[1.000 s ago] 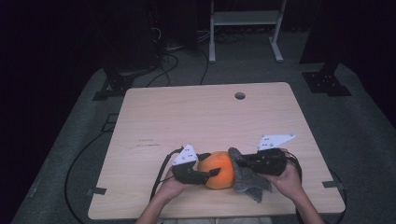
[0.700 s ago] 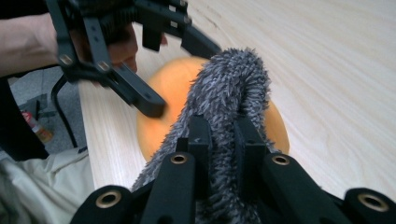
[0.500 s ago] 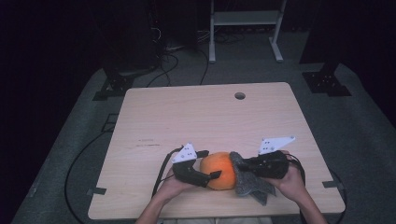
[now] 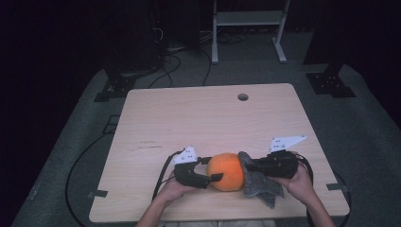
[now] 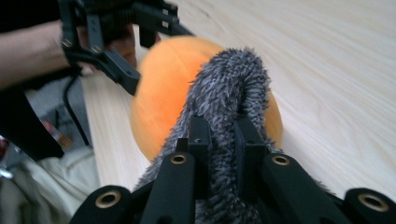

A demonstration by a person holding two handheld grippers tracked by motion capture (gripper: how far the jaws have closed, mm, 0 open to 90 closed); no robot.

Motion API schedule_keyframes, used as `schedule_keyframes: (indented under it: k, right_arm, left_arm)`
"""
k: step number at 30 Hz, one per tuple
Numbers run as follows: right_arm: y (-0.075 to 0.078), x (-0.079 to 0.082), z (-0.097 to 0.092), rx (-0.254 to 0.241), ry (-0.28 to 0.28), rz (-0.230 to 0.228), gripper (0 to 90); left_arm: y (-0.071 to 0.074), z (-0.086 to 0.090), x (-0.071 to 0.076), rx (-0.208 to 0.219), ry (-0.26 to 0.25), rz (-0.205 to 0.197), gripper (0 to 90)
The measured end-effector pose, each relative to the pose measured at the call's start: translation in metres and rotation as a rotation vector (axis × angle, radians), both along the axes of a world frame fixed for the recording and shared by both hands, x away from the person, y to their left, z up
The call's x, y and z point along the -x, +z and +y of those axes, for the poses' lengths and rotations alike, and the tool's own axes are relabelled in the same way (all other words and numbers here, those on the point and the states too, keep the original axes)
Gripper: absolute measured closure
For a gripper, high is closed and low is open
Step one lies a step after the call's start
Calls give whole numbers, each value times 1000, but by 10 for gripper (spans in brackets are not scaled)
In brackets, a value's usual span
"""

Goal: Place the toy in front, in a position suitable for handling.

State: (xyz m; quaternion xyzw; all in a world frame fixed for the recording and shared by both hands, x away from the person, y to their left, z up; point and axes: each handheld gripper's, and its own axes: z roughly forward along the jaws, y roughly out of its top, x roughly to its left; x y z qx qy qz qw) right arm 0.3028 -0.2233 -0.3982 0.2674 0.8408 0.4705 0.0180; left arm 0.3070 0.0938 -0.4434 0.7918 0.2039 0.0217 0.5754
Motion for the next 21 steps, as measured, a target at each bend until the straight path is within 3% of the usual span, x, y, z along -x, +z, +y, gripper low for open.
schedule_keyframes:
  k: [3, 5, 7, 9, 10, 11, 12, 13, 15, 17, 19, 21]
  right_arm:
    - [9, 5, 2, -30, 1, -39, 794]
    - [15, 5, 1, -91, 10, -47, 796]
    - [15, 2, 0, -146, 19, -32, 796]
    - [8, -2, 4, -144, 13, -8, 795]
    - [8, -2, 4, -144, 13, -8, 795]
    - [-12, -8, 12, -46, 10, 29, 791]
    - [-16, -9, 14, -3, 7, 32, 789]
    - [-25, -11, 18, 88, -4, 31, 789]
    - [-29, -13, 15, 96, -11, 46, 791]
    - [-21, -11, 13, 77, -22, 24, 791]
    - [-6, -7, 12, -37, -2, 10, 791]
    - [4, -2, 17, -83, 20, -19, 791]
  left_arm:
    - [19, 5, 5, 82, 8, -33, 365]
    - [32, 12, 7, 123, 16, -46, 370]
    - [39, 15, 10, 103, 31, -79, 369]
    - [35, 15, 10, 58, 51, -84, 368]
    - [35, 15, 10, 58, 51, -84, 368]
    - [27, 14, 7, -15, 69, -64, 368]
    - [23, 13, 7, -44, 73, -69, 368]
    - [23, 13, 7, -44, 73, -69, 368]
    - [24, 14, 5, -45, 92, -65, 360]
    - [27, 13, 6, -52, 114, -71, 355]
    - [25, 8, 7, -59, 111, -77, 354]
    - [26, 2, 9, -63, 108, -86, 353]
